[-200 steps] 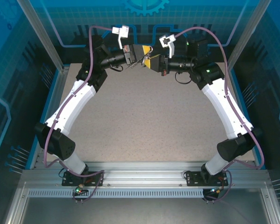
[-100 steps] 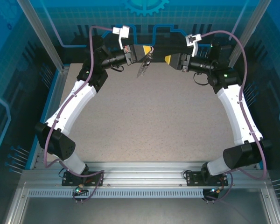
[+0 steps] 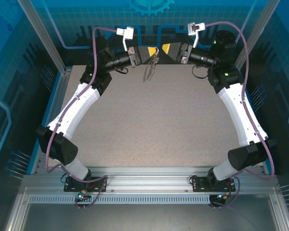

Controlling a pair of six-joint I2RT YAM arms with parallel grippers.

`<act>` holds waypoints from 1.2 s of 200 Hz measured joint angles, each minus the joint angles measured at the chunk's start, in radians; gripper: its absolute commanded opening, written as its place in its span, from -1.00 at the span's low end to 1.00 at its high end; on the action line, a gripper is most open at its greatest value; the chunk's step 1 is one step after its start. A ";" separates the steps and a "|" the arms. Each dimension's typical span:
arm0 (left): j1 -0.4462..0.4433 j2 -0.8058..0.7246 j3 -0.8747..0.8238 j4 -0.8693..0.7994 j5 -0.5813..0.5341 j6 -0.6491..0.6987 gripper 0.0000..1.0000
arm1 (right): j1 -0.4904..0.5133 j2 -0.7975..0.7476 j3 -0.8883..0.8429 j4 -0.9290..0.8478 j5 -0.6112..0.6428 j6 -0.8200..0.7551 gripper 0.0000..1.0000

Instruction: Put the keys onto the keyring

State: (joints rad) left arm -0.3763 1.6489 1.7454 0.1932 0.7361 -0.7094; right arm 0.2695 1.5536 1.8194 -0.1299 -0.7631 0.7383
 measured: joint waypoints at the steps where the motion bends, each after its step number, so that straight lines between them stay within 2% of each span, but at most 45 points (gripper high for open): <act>1: 0.000 0.000 0.000 0.000 0.000 0.000 -1.00 | 0.001 0.001 0.001 0.000 0.000 0.000 -0.20; 116: 0.000 0.000 0.000 0.000 -0.001 0.000 -1.00 | 0.048 0.035 0.008 0.035 0.002 0.033 -0.42; 140: 0.000 0.000 -0.001 0.000 -0.003 0.001 -1.00 | 0.052 0.035 0.005 0.035 0.003 0.032 -0.54; 195: 0.001 0.000 -0.013 0.000 -0.009 0.001 -1.00 | 0.051 0.034 -0.026 0.045 0.008 0.036 -1.00; 240: 0.001 0.000 -0.015 0.000 -0.011 0.000 -1.00 | 0.051 0.031 -0.034 0.050 0.014 0.040 -1.00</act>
State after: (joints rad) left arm -0.3752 1.6485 1.7306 0.1928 0.7254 -0.7090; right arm 0.3202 1.5841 1.7855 -0.0803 -0.7486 0.7780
